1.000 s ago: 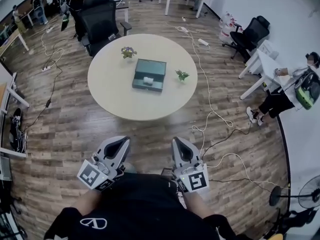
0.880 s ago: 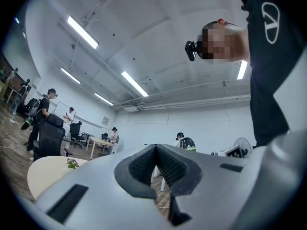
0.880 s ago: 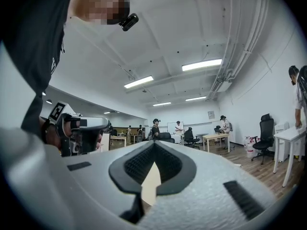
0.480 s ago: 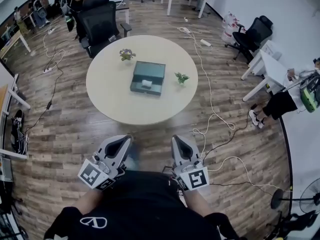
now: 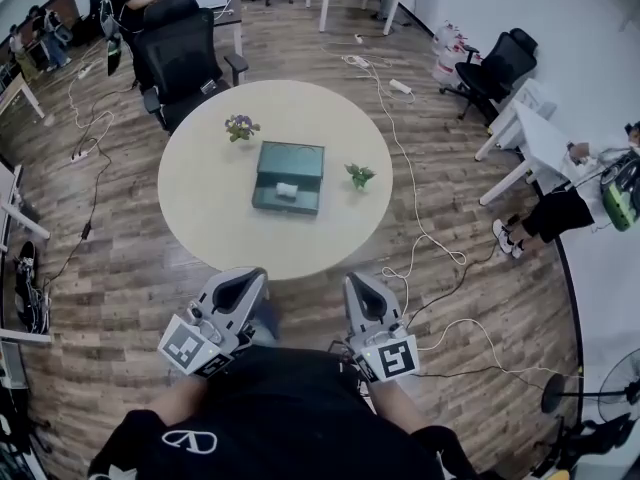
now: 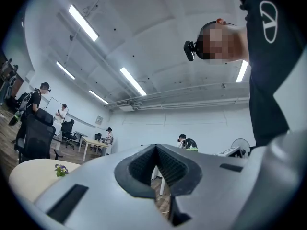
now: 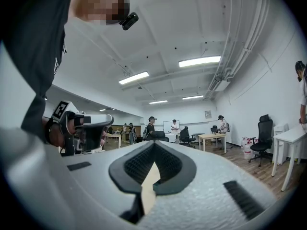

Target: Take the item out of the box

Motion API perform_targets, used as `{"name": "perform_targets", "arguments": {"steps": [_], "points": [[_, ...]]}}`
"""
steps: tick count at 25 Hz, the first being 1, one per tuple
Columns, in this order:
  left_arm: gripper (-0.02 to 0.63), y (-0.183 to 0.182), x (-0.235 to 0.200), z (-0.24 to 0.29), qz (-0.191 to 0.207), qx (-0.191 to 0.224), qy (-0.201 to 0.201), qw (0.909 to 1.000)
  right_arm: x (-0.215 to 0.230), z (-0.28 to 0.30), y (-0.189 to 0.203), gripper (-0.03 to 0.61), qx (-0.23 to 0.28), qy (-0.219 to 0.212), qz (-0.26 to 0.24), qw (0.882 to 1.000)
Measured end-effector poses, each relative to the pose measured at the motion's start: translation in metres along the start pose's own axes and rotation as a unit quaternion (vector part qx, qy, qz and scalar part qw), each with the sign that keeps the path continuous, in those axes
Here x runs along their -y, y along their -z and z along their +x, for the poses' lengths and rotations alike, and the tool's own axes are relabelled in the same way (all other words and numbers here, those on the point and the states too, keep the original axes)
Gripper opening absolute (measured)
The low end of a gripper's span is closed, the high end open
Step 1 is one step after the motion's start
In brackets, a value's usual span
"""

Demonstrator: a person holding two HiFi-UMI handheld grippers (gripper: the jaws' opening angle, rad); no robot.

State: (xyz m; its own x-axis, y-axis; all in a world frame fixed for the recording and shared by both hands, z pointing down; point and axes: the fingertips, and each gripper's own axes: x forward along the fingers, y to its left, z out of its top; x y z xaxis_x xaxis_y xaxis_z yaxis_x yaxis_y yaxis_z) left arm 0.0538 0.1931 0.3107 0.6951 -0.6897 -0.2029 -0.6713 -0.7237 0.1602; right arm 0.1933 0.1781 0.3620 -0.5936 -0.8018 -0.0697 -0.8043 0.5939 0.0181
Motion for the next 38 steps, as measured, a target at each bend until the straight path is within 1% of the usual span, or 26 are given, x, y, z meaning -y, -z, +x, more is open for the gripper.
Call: {"name": "perform_targets", "arguments": {"steps": [9,15,19,22,26,31,34,36,38], "points": [[0.005,-0.009,-0.119,0.060,-0.025,-0.007,0.015,0.9995,0.032,0.121,-0.001,0.006,-0.020,0.010,-0.006,1.000],[0.005,-0.012,-0.203,0.094,-0.042,-0.013,0.019,0.9988,0.054,0.204,-0.003,0.006,-0.034,0.018,-0.012,0.999],[0.005,-0.018,-0.250,0.112,-0.048,-0.010,0.027,0.9984,0.062,0.255,-0.001,0.006,-0.045,0.020,-0.025,0.998],[0.005,-0.013,-0.278,0.121,-0.061,-0.012,0.036,0.9974,0.067,0.286,0.008,0.006,-0.055,0.025,-0.028,0.998],[0.005,-0.002,-0.303,0.133,-0.072,-0.021,0.048,0.9960,0.070,0.315,0.015,0.006,-0.063,0.030,-0.046,0.997],[0.005,0.003,-0.316,0.148,-0.073,-0.022,0.042,0.9962,0.077,0.333,0.020,0.006,-0.065,0.015,-0.055,0.996],[0.005,-0.006,-0.315,0.162,-0.071,0.000,0.029,0.9971,0.085,0.336,0.024,0.006,-0.058,0.002,-0.047,0.997],[0.005,-0.013,-0.314,0.171,-0.070,0.018,0.018,0.9972,0.087,0.338,0.029,0.006,-0.062,-0.012,-0.036,0.997],[0.005,-0.015,-0.311,0.177,-0.069,0.026,0.011,0.9972,0.092,0.339,0.031,0.006,-0.060,-0.024,-0.029,0.998]]}}
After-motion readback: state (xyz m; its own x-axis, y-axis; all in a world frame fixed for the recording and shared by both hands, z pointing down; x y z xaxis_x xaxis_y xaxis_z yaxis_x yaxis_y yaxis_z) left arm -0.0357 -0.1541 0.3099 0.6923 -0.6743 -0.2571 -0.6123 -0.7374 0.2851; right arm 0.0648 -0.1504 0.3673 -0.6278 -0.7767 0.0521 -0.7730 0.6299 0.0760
